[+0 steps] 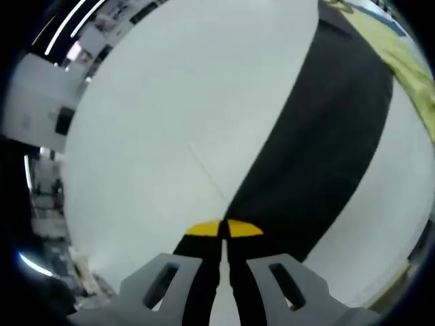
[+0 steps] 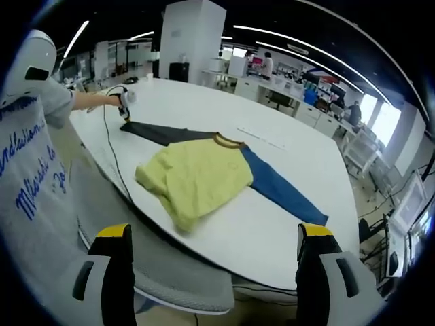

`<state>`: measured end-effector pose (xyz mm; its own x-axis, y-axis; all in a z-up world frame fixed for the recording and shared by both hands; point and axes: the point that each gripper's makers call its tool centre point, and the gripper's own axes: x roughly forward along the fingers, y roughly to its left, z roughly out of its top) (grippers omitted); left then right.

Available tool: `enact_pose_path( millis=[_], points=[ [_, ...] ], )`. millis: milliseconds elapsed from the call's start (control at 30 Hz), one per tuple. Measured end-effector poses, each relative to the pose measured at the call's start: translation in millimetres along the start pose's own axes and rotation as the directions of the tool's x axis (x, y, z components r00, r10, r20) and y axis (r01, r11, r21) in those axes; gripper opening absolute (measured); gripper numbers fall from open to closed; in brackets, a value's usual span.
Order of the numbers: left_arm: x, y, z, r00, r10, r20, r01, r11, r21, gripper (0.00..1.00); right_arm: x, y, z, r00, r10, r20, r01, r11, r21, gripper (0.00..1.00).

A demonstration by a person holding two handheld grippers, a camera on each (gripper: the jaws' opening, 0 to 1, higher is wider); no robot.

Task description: Fold the garment on the visible template until the final outline fits inside the template.

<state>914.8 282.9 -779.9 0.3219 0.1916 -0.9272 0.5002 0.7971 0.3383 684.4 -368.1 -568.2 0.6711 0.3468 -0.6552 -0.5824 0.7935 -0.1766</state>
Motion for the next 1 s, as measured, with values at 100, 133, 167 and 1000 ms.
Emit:
enact_pose_path(
  millis=[100, 133, 167, 1000],
  points=[
    [-2.9, -1.0, -1.4, 1.000, -0.007, -0.019, 0.007, 1.000, 0.004, 0.00, 0.2, 0.2, -0.1, 1.000, 0.001, 0.000, -0.001, 1.000, 0.000, 1.00],
    [-4.9, -0.6, -1.2, 1.000, -0.005, -0.018, 0.005, 1.000, 0.006, 0.00, 0.2, -0.2, 0.1, 1.000, 0.001, 0.000, -0.001, 1.000, 0.000, 1.00],
    [-5.7, -0.9, -1.8, 1.000, -0.008, -0.021, 0.008, 1.000, 0.004, 0.00, 0.4, -0.5, 0.2, 1.000, 0.001, 0.001, -0.001, 1.000, -0.001, 1.00],
    [-10.4, -12.4, -17.6, 0.999, -0.026, -0.038, 0.027, 0.999, 0.034, 0.06, 7.9, -0.9, -4.3, 0.999, 0.032, 0.030, -0.032, 0.999, 0.004, 1.00]
  ],
)
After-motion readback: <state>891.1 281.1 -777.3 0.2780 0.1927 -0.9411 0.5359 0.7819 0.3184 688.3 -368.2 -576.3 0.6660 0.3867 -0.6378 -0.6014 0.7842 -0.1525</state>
